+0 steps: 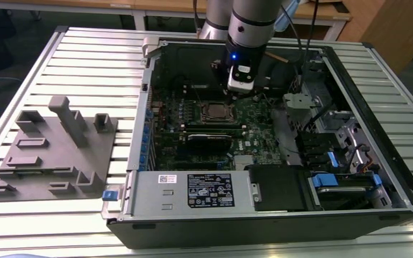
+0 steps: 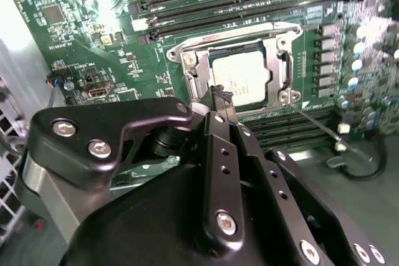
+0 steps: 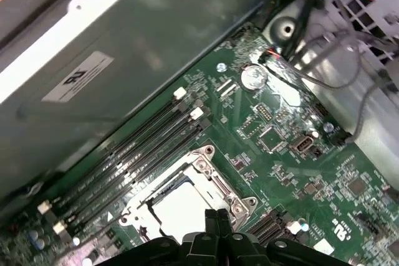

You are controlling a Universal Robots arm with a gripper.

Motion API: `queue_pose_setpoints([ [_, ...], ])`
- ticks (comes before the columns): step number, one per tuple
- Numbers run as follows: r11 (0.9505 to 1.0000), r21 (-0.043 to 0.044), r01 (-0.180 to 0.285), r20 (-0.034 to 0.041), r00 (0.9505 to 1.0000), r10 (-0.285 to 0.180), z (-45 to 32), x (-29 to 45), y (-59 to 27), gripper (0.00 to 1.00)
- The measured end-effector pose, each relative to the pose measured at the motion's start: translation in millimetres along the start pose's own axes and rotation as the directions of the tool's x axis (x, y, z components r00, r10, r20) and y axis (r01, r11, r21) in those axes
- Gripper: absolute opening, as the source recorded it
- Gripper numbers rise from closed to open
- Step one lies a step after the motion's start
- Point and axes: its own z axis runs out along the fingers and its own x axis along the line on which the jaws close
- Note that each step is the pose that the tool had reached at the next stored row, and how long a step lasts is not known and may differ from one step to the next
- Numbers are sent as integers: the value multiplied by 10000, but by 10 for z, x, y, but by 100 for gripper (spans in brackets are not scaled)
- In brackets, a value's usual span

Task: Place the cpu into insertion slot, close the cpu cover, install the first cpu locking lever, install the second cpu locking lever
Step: 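Close the cpu cover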

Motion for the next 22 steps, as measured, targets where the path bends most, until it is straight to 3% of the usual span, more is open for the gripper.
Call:
queue_pose_setpoints([
  [4,9984,22,570,-8,9984,-570,2,0,0,11],
  [12,9972,19,751,-1,9972,-751,2,12,-10,11],
  [19,9895,26,1442,-23,9895,-1442,3,13,-12,11],
  [22,9884,28,1521,-25,9884,-1521,4,13,-12,11],
])
